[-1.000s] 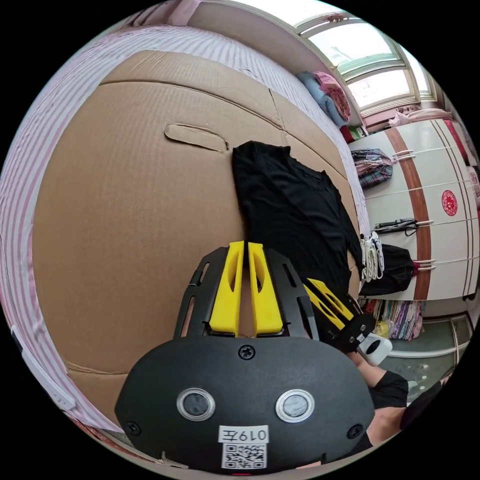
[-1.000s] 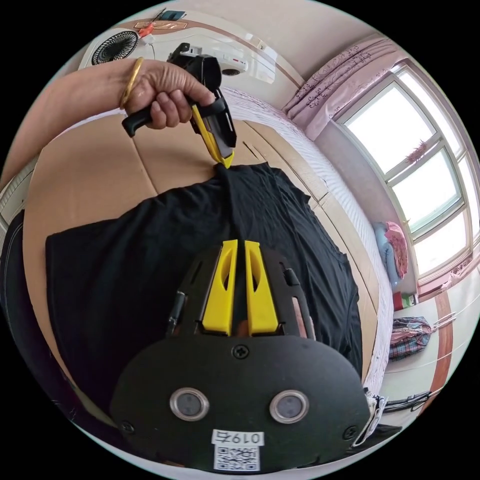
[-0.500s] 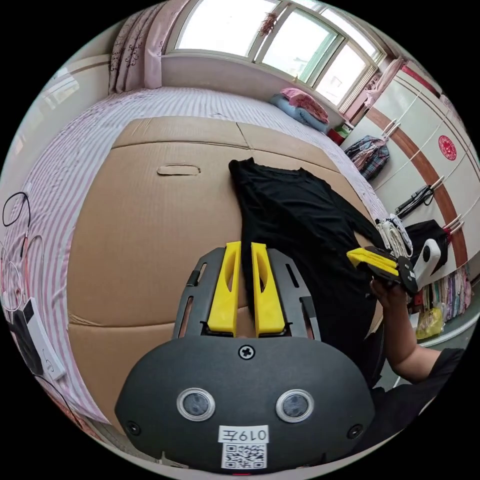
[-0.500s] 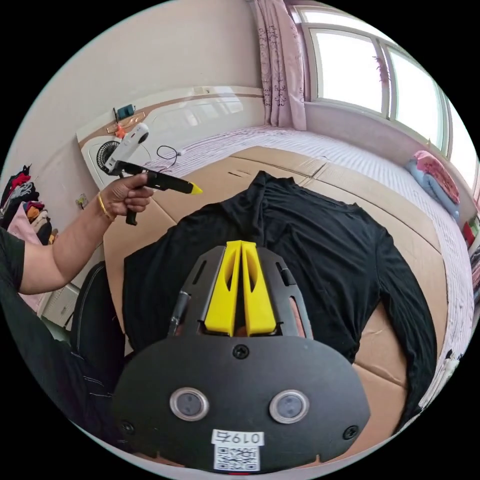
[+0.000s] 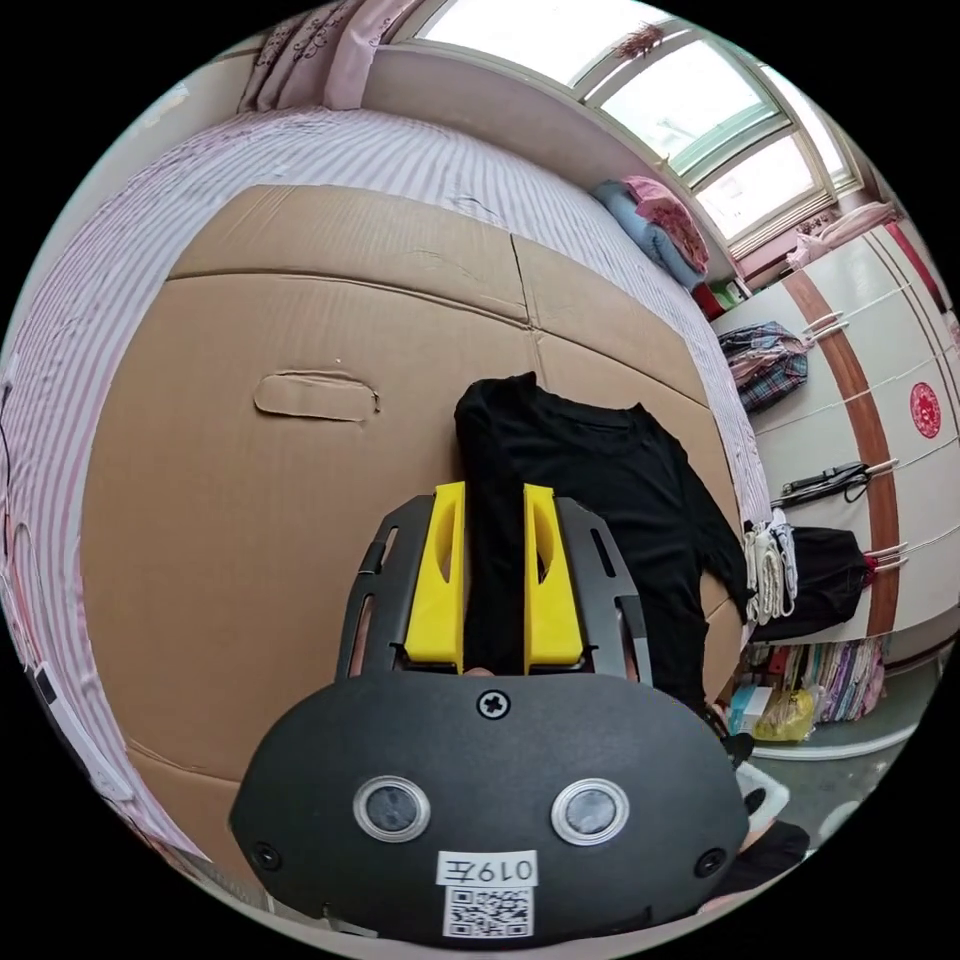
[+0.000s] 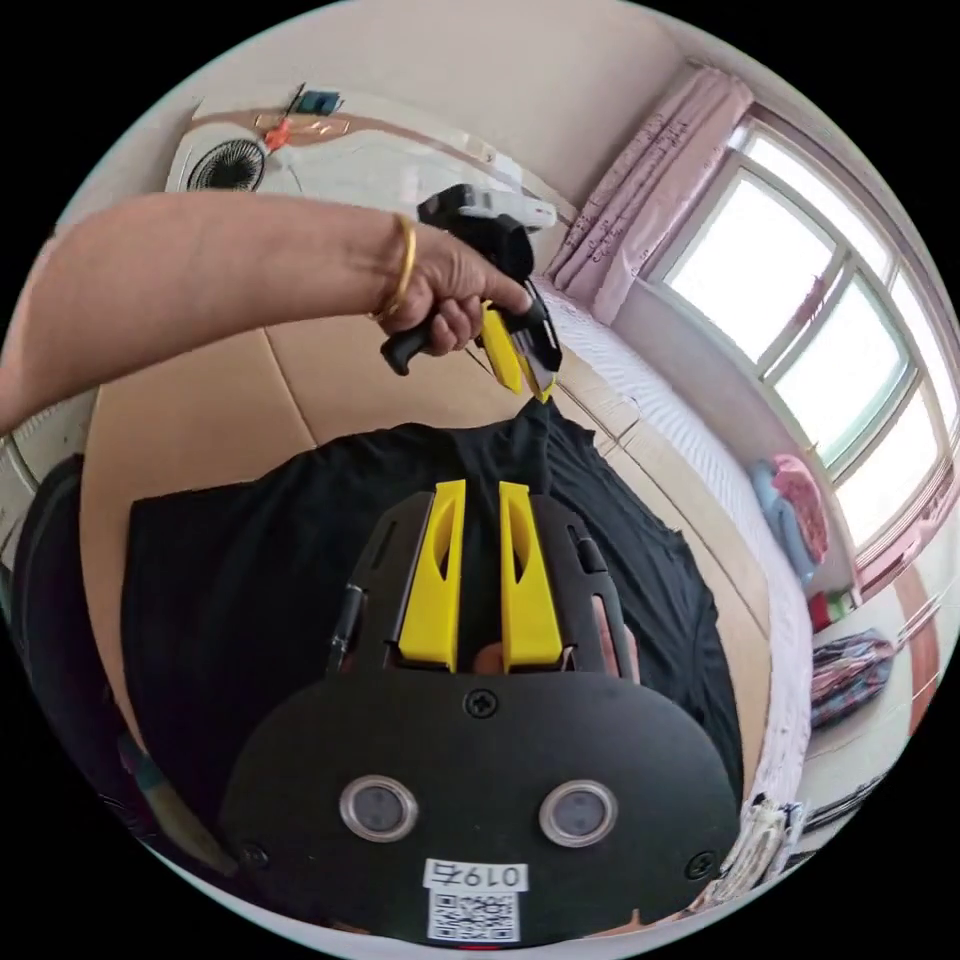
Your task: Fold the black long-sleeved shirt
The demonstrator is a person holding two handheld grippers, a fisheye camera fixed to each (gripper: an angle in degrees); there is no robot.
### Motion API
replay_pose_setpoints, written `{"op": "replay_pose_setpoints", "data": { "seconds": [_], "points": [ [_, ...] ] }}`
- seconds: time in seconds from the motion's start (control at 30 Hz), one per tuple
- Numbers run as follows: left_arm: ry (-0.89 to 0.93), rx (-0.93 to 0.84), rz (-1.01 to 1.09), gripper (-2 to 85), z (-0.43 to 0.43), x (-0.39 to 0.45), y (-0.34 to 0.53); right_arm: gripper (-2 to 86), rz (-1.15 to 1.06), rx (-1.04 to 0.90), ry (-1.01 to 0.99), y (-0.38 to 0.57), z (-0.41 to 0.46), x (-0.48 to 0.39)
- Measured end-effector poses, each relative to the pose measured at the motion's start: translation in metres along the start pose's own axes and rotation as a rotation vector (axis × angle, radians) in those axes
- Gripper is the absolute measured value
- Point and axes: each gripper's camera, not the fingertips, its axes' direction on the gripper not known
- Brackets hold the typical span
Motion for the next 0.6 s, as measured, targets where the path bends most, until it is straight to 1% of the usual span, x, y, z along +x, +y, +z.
{"op": "replay_pose_setpoints", "data": {
  "seconds": [0.03,0.17,0.27,0.33,0.43,0.5,0.57,0.6],
  "points": [
    [-0.009,-0.009,0.006,7.9,0.003,0.001,-0.004,6.4,-0.057,-0.013,0.041,-0.01,0.01,-0.012],
    [-0.053,-0.076,0.07,8.2,0.023,0.013,-0.03,6.4,-0.145,-0.109,0.07,-0.038,0.044,-0.04],
    [-0.072,-0.114,0.109,8.4,0.036,0.021,-0.043,6.6,-0.148,-0.113,0.064,-0.054,0.053,-0.054],
    [-0.076,-0.115,0.113,8.5,0.04,0.021,-0.05,6.3,-0.142,-0.117,0.092,-0.063,0.058,-0.061],
    [-0.073,-0.12,0.101,8.5,0.044,0.016,-0.061,5.7,-0.151,-0.137,0.076,-0.079,0.069,-0.072],
    [-0.071,-0.125,0.091,8.5,0.046,0.01,-0.068,4.7,-0.158,-0.154,0.077,-0.087,0.075,-0.08],
    [-0.055,-0.132,0.088,8.5,0.047,0.005,-0.074,0.6,-0.166,-0.152,0.101,-0.096,0.079,-0.091],
    [-0.041,-0.144,0.079,8.4,0.05,0.001,-0.078,0.3,-0.165,-0.153,0.108,-0.098,0.079,-0.094]
  ]
}}
